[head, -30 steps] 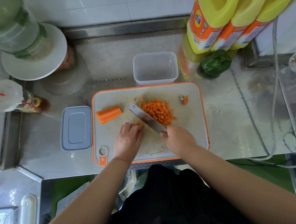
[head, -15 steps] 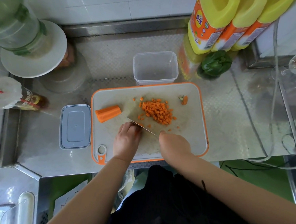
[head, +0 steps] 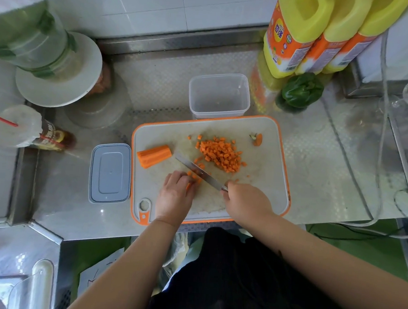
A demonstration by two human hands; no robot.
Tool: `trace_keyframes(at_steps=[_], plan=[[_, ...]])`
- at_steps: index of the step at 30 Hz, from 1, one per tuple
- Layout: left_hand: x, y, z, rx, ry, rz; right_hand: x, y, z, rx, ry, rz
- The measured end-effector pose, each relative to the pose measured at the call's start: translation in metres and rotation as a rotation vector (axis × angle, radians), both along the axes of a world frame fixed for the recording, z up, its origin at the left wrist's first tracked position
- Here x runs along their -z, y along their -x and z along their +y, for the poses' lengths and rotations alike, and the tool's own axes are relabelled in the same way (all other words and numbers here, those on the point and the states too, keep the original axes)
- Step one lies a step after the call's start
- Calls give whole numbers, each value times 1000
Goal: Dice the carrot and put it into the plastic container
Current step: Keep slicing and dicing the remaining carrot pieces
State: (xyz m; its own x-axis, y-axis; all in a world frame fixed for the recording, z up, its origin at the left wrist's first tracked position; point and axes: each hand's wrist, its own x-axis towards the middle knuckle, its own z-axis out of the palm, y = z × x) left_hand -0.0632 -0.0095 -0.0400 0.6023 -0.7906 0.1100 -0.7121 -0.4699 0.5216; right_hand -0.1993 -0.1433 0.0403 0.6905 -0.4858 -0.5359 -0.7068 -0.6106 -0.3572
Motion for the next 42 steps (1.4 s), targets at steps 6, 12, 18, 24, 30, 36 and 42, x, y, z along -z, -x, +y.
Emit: trace_keyframes(at_steps=[6, 12, 18, 24, 30, 36, 42], plan=[[2, 0, 0, 34, -34, 32, 5, -3, 8, -86, 81, 83], [8, -1, -1, 27, -30, 56, 9, -10, 12, -106, 72, 166], [9, -2, 1, 59, 21, 7, 13, -16, -8, 61, -131, 100], [5, 3, 5, 43, 31, 4, 2, -6, -4, 14, -53, 54], [5, 6, 7, 57, -4, 28, 3, -1, 9, -113, 67, 48], [11, 4, 6, 47, 12, 54, 9, -12, 17, -77, 48, 152], [13, 1, 8, 101, 42, -19, 13, -15, 1, 105, -138, 102]])
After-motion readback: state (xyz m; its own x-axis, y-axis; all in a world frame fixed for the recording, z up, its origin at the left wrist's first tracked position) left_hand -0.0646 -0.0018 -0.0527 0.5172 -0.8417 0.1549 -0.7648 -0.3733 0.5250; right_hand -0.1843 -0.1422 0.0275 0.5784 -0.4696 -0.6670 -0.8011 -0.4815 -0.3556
